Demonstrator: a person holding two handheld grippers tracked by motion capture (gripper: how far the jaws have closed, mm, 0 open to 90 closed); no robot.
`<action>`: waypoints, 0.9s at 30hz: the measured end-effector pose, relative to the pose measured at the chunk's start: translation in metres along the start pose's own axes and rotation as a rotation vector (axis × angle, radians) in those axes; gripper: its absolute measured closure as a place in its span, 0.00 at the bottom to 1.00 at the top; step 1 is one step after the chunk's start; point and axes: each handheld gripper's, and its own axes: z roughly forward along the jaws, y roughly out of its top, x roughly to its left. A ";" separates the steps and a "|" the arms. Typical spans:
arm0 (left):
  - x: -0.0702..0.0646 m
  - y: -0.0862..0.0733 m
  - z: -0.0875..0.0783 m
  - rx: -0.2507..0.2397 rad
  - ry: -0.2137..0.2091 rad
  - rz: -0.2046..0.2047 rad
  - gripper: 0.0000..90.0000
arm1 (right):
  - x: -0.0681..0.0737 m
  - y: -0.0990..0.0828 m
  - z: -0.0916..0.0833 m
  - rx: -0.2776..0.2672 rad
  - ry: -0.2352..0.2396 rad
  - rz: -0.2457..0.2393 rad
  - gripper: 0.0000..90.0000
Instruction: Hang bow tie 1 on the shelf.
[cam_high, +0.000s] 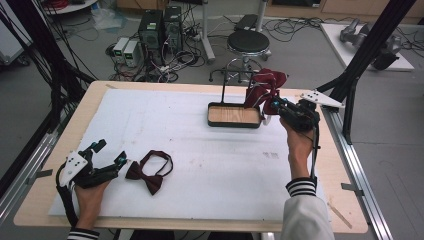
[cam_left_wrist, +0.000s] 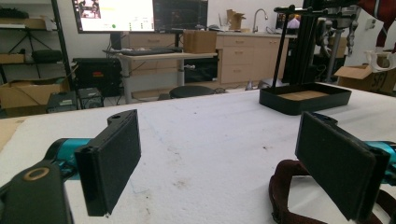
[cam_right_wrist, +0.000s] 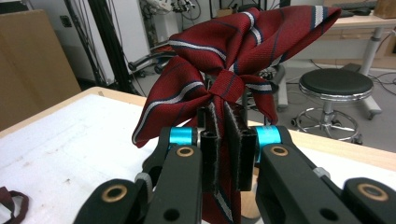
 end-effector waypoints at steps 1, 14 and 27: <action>0.000 0.000 0.000 0.000 0.000 0.000 0.16 | 0.000 0.001 0.001 -0.003 -0.002 -0.003 0.94; 0.000 0.000 0.000 -0.002 0.001 -0.003 0.16 | -0.004 0.018 0.008 -0.040 0.001 0.023 0.94; 0.000 0.000 0.000 0.000 0.000 0.000 0.16 | -0.011 0.021 0.019 -0.039 -0.014 0.039 0.94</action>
